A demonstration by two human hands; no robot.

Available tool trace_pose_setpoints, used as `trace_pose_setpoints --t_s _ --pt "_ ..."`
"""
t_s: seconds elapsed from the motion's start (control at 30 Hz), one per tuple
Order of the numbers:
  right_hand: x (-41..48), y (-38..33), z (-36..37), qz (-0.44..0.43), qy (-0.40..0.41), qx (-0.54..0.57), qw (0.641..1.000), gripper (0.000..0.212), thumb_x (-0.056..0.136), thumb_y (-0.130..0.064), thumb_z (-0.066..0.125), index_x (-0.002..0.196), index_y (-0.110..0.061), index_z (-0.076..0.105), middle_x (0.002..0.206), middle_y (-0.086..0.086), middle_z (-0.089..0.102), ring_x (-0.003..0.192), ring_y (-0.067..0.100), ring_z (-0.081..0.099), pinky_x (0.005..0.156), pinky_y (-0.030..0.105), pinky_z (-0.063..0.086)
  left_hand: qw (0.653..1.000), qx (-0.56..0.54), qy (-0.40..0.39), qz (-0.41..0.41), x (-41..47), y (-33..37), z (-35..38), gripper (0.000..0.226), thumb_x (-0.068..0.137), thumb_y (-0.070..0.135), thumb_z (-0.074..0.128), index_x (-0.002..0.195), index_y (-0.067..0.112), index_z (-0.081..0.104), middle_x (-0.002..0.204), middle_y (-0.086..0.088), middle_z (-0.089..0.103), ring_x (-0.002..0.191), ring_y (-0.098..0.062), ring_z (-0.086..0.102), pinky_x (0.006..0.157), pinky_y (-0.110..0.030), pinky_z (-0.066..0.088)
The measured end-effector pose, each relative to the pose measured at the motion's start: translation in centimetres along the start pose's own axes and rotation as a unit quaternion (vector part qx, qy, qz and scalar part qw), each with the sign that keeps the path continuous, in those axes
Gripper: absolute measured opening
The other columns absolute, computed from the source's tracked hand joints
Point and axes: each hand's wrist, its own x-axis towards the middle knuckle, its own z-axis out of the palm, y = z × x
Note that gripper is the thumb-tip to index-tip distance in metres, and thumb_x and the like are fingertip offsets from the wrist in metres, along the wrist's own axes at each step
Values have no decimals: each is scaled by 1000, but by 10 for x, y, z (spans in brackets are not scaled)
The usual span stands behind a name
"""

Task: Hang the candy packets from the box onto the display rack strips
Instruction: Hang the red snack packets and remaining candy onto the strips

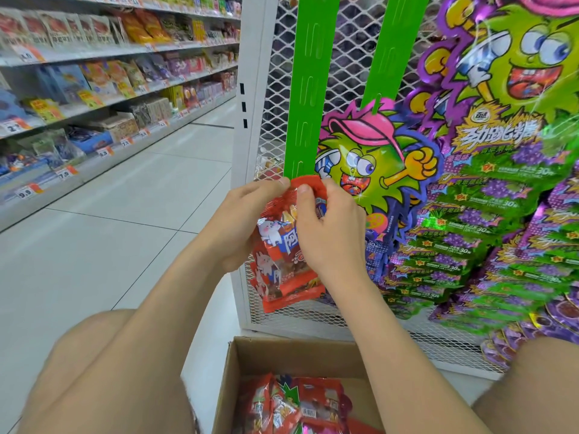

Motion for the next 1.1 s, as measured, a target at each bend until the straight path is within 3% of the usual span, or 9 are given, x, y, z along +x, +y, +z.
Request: trace_pose_setpoints --t_s 0.13,0.2,0.4,0.67,0.73,0.8,0.9,1.0,1.1 --pt "0 4 6 23 29 -8 999 36 100 -53 45 89 -25 64 78 -6 69 82 29 63 86 53 50 1000 7 1 23 1 -5 1 43 102 29 68 119 -10 65 111 -28 74 90 -31 75 80 -41 65" --pt "-2 7 7 31 38 -9 999 39 100 -56 42 86 -26 62 77 -6 68 81 29 63 85 53 49 1000 8 2 26 2 -6 2 43 102 28 68 117 -12 62 105 -24 74 88 -31 74 82 -44 64" --pt "-3 1 11 80 55 9 995 44 98 -59 43 85 -24 66 79 -5 70 84 28 64 87 54 50 999 8 6 31 5 -8 5 23 105 27 65 100 8 76 101 -17 76 90 -30 74 84 -45 64" --pt "-5 1 8 149 33 55 987 40 100 -46 56 68 -23 58 68 -9 63 76 24 60 86 50 52 1000 -5 -7 4 1 -8 10 25 107 27 59 103 9 76 95 -13 79 80 -24 77 69 -34 65" --pt "-8 4 7 165 23 54 984 42 101 -43 58 64 -25 55 63 -10 58 71 22 55 84 48 52 1000 -23 -1 -9 2 -7 10 26 107 28 59 106 7 75 100 -16 79 83 -27 77 77 -39 66" --pt "-14 7 8 182 14 49 982 41 98 -48 56 66 -23 57 66 -8 62 75 26 58 86 50 52 1000 -25 6 -11 2 -6 9 30 106 29 60 114 5 75 113 -22 78 97 -33 76 95 -48 62" --pt "-22 11 12 166 22 56 984 41 96 -53 50 76 -19 62 75 -4 68 79 30 61 85 52 52 999 35 6 7 0 -6 8 34 107 34 59 112 5 76 113 -21 78 108 -39 75 102 -52 58" --pt "-22 13 12 119 36 74 989 42 101 -51 51 83 -16 64 73 -4 65 72 22 59 75 41 52 997 75 -1 16 -2 -4 7 37 109 38 55 93 14 79 100 -18 80 92 -33 79 92 -46 63" --pt "-19 13 11 90 49 81 991 35 104 -42 55 78 -20 61 68 -10 60 64 12 53 68 37 46 994 109 -2 25 -4 -2 8 37 108 42 55 97 13 76 98 -14 81 92 -30 80 95 -48 62"
